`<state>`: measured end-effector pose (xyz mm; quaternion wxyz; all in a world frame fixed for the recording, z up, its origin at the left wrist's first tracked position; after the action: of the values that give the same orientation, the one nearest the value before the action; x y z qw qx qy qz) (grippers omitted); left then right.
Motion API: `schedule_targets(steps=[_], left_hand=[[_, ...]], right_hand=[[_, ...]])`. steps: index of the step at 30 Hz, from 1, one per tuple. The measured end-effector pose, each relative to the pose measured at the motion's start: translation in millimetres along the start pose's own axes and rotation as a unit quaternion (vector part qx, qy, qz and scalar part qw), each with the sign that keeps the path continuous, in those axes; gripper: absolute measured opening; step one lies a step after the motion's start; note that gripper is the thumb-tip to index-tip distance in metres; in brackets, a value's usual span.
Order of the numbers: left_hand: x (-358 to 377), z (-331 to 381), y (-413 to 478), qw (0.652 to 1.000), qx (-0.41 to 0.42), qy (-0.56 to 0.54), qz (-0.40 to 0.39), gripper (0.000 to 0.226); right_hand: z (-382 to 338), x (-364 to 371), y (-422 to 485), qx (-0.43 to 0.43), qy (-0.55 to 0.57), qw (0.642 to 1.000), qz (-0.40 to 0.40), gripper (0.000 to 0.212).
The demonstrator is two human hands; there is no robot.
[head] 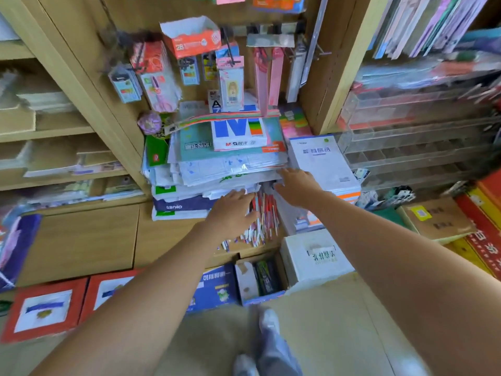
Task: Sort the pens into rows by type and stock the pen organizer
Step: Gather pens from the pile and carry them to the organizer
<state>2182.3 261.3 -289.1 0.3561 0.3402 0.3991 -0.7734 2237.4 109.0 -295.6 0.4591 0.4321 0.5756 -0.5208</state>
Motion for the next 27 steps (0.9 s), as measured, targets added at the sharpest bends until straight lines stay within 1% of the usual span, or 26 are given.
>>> schedule_targets(steps=[7, 13, 16, 21, 23, 27], left_hand=[[1, -35, 74, 0.999, -0.031, -0.018, -0.012, 0.057], [23, -71, 126, 0.998, -0.048, -0.043, 0.0, 0.054], [49, -97, 148, 0.996, -0.063, -0.06, -0.014, 0.052], [100, -142, 187, 0.992, -0.072, -0.088, -0.051, 0.052], [123, -161, 204, 0.991, -0.074, -0.091, -0.065, 0.052], [172, -192, 240, 0.988, -0.075, -0.097, -0.093, 0.053]], right_hand=[[6, 35, 79, -0.028, -0.002, 0.999, -0.03, 0.041], [10, 90, 130, -0.037, 0.013, 0.997, -0.071, 0.039], [9, 130, 144, -0.041, 0.019, 0.995, -0.092, 0.032], [9, 203, 159, -0.028, 0.031, 0.989, -0.144, 0.042], [11, 236, 167, -0.014, 0.044, 0.986, -0.16, 0.037], [16, 291, 183, 0.015, 0.072, 0.985, -0.157, 0.031]])
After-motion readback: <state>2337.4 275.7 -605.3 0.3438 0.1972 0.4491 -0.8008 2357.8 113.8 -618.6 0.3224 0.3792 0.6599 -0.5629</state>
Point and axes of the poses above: each hand's wrist, its own y-axis towards the middle knuckle, its own x-axis out of the palm, z = x × y, the point moved 7 cm from there along y, towards the middle knuckle, and after that the axes turned 9 degrees about -y, right-handed, at the moved point
